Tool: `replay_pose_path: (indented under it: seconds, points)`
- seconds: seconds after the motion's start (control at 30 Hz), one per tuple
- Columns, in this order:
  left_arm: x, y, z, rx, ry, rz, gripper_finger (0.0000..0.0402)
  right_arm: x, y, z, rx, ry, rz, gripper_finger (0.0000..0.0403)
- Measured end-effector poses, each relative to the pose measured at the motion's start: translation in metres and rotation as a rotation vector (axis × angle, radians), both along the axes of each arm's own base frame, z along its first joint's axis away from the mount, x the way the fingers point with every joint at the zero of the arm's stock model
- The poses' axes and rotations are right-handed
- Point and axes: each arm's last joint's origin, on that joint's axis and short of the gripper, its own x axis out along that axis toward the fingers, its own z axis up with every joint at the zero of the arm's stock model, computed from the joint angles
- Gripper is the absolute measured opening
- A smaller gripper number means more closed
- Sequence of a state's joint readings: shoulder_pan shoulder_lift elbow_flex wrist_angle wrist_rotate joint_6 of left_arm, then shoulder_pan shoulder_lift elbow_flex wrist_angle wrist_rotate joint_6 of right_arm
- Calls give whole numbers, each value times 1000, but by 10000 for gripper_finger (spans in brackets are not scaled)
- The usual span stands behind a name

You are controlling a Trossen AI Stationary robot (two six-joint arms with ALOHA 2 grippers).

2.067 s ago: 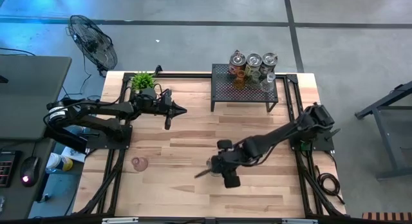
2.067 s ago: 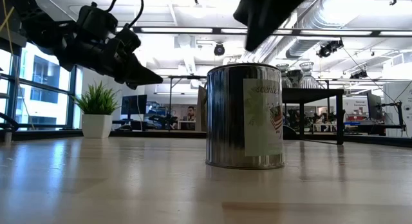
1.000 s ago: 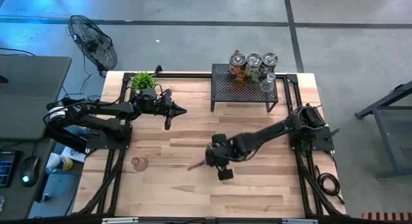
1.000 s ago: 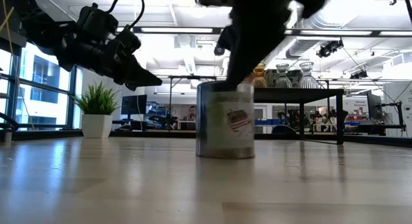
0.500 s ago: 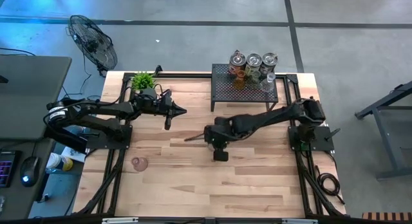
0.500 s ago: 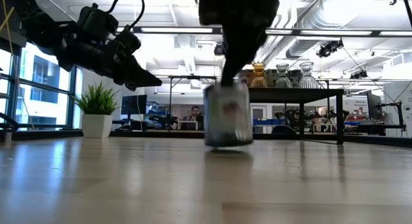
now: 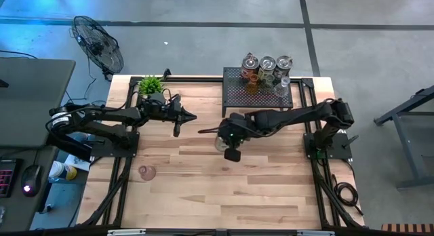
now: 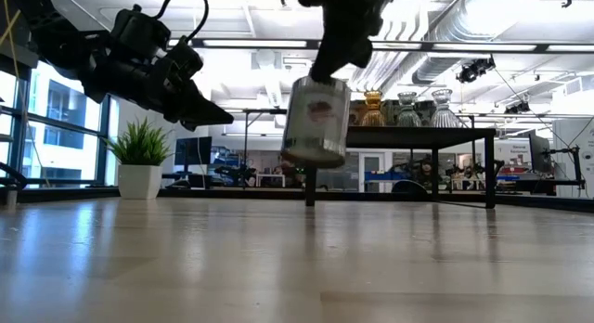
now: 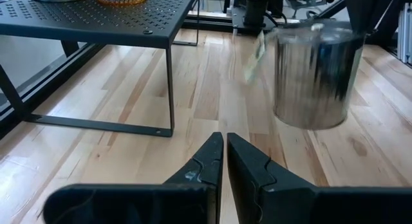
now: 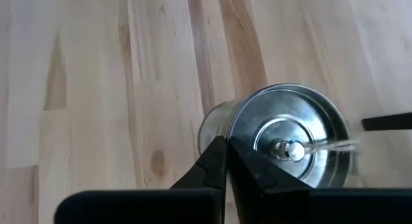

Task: Pick & Place candle stick holders
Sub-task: Align the silver scented candle with the other silver scented candles on the shelf

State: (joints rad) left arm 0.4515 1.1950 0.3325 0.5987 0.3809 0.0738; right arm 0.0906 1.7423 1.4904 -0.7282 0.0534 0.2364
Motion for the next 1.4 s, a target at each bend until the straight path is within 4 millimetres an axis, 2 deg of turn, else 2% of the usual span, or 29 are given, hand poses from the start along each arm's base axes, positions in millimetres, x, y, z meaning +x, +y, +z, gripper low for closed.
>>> replay_pose_path:
  seconds: [0.33, 0.63, 0.83, 0.93, 1.2, 1.3, 1.4]
  points:
    - [0, 0, 0, 0, 0, -1, 19, 12, 1, -30, 30, 86, -110, 6]
    - [0, 0, 0, -1, 0, -3, 19, 13, 1, -33, 55, 94, -142, 7]
    - [0, 0, 0, -2, 2, -4, 19, 20, 1, -49, 33, 134, -154, 11]
    - [0, 0, 0, -3, 2, -7, 19, 20, 0, -49, 21, 129, -164, 30]
    - [0, 0, 0, -3, 2, -7, 19, 18, 2, -49, 46, 159, -105, 123]
    - [0, 0, 0, -3, 2, -6, 19, 18, 3, -50, 23, 169, -86, 130]
    - [0, 0, 0, -3, 2, -6, 19, 19, 5, -56, -9, 186, -47, 118]
